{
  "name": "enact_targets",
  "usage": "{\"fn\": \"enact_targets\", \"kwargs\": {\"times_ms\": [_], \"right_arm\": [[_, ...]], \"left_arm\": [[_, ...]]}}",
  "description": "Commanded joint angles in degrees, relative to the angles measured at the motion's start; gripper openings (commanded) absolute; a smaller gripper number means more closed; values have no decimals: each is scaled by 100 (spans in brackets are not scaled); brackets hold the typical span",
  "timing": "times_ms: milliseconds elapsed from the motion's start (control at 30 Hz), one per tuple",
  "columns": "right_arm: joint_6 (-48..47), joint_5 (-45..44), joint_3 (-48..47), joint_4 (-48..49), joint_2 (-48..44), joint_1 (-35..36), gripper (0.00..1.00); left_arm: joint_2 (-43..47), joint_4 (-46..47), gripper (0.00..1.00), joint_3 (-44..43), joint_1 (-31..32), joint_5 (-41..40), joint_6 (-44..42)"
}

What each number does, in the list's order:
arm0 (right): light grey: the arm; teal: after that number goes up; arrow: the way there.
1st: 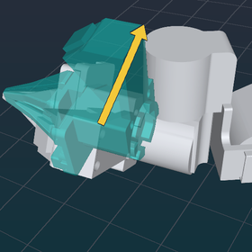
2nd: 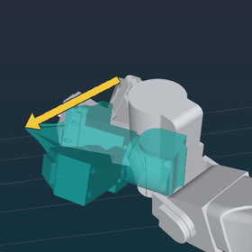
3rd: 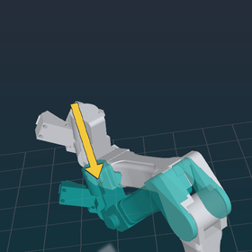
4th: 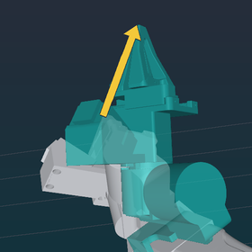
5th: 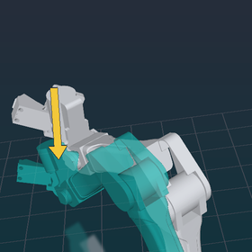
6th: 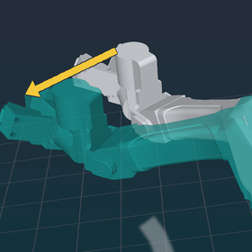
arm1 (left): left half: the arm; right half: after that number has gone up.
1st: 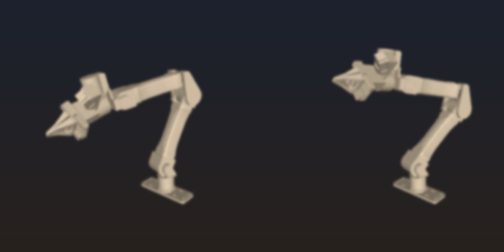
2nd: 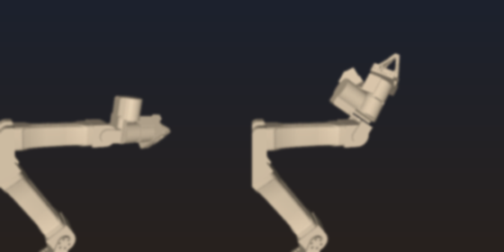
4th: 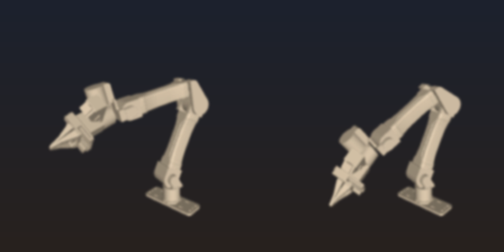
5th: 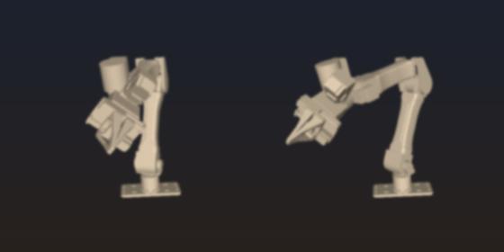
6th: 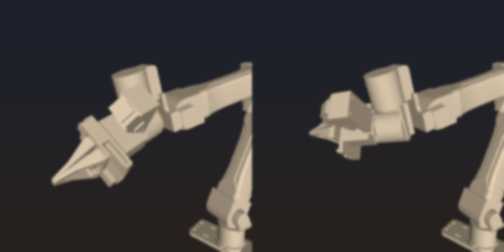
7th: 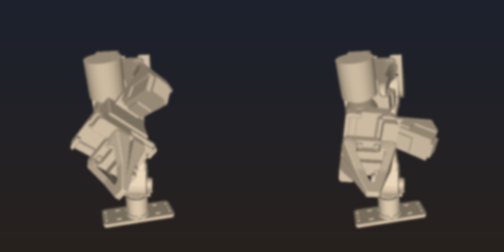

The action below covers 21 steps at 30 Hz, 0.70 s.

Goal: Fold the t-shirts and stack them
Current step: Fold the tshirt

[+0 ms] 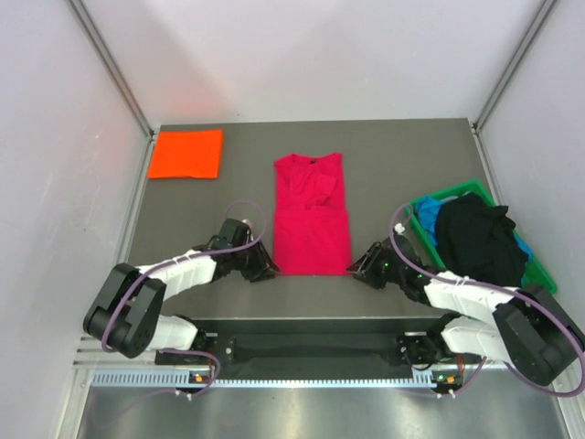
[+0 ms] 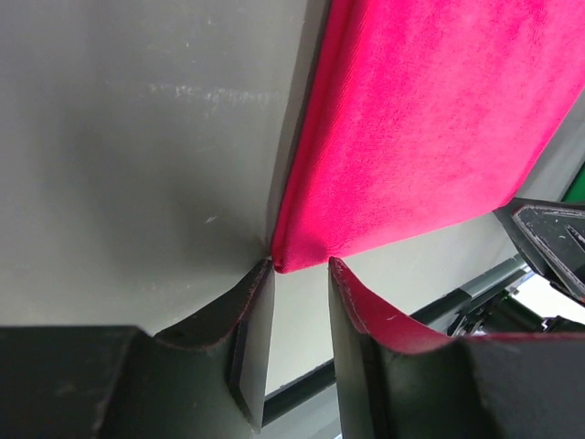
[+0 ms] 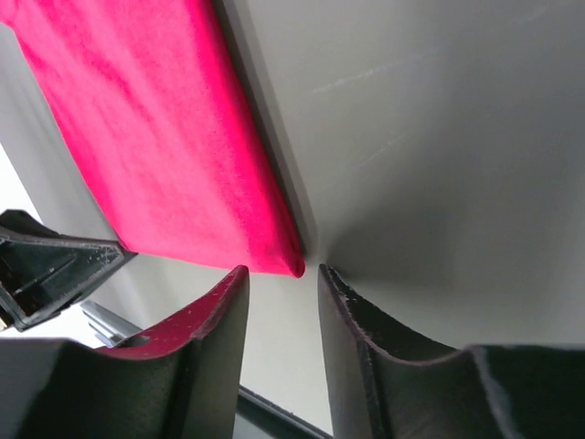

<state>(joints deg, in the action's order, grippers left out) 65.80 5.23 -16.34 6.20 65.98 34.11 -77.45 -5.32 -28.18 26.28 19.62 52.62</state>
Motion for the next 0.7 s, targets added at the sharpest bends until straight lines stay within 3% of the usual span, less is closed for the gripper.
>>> {"fn": "enact_targets", "kwargs": {"times_ms": [0,133,200,300,333,667], "right_arm": [[126,-286,131,224,29,61,36],[144,-313,192,417,161,70,30],[117,-287,210,522,231,61,22],[38,-269,236,576,232,61,5],[12,-269,228,558,214,61,0],[-884,-479,-89,-1058,-1200,70,0]], "left_arm": [[-130,-30,35,-73,70,-336,-85],[-218,-57,29,-135,79,-424,-173],[-218,-39,24,-143,79,-415,-182],[-183,-48,12,-205,105,-415,-252],[-139,-135,1,-283,114,-415,-287],[634,-1436,0,-934,957,-1302,-315]]}}
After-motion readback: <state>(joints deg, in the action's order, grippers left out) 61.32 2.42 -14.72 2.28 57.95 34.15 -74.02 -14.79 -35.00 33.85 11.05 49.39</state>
